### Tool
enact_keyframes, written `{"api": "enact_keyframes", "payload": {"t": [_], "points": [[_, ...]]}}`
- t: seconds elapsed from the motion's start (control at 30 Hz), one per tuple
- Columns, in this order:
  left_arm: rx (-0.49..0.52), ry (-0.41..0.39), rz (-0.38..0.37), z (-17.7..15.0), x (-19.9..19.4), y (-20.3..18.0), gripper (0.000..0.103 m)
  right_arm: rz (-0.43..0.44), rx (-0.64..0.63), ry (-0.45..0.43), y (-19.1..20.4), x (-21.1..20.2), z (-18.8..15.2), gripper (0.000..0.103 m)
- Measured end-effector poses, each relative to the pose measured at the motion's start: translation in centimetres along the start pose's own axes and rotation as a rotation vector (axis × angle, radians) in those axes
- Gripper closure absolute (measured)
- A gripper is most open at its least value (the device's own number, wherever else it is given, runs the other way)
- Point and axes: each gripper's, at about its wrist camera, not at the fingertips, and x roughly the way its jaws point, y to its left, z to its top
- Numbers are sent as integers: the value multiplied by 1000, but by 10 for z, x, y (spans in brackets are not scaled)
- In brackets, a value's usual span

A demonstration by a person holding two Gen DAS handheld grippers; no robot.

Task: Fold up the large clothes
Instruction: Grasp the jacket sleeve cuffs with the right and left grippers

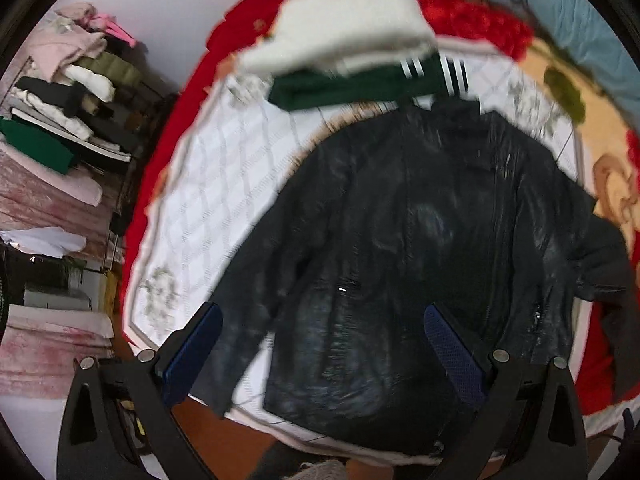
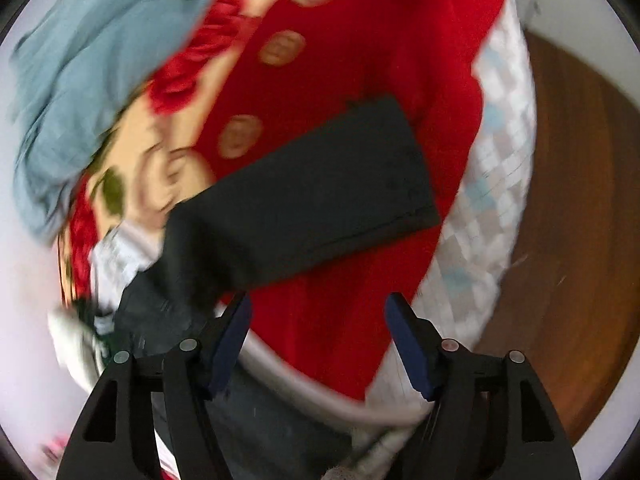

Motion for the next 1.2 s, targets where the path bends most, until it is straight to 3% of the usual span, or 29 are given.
{"api": "enact_keyframes", "payload": {"t": [0.17, 0.23, 0.27, 0.3, 0.33, 0.37, 0.53, 0.6, 0.7, 0.73, 0.77, 0.87, 0.97, 1.0, 1.03, 1.07, 1.1, 1.2], "points": [[22, 79, 5, -6, 49, -48, 0, 37, 180, 117, -28, 93, 24, 31], [42, 86, 6, -8, 60, -63, 0, 51, 256, 87, -34, 108, 28, 35], [54, 87, 6, -9, 64, -69, 0, 45, 273, 51, -33, 105, 27, 64], [65, 85, 4, -11, 66, -74, 0, 48, 278, -1, -32, 99, 27, 82], [75, 79, 0, -12, 68, -80, 0, 33, 271, -55, -30, 90, 28, 95], [88, 72, 1, -13, 69, -84, 0, 25, 268, -85, -29, 83, 29, 98], [133, 35, -12, -13, 71, -104, 0, -103, 213, -365, -34, 20, 47, 99], [150, 28, -22, -13, 72, -111, 0, -66, 178, -315, -35, 25, 61, 99], [166, 36, -37, -15, 78, -117, 0, 24, 162, -210, -49, 45, 75, 83], [171, 38, -39, -16, 79, -120, 0, 70, 162, -180, -53, 52, 74, 64], [175, 40, -41, -18, 81, -122, 0, 105, 173, -154, -58, 59, 73, 53], [186, 54, -44, -23, 88, -127, 0, 190, 251, -116, -72, 83, 69, 52], [193, 58, -42, -27, 94, -130, 0, 279, 339, -144, -86, 94, 66, 50], [193, 58, -40, -29, 96, -131, 0, 304, 367, -166, -88, 97, 65, 50], [193, 59, -38, -30, 98, -131, 0, 309, 387, -191, -87, 97, 63, 57], [210, 71, -31, -30, 99, -131, 0, 303, 395, -219, -87, 95, 61, 80], [207, 70, -31, -31, 101, -131, 0, 295, 385, -239, -87, 91, 56, 87], [194, 62, -37, -30, 100, -129, 0, 217, 311, -303, -62, 66, 48, 95]]}}
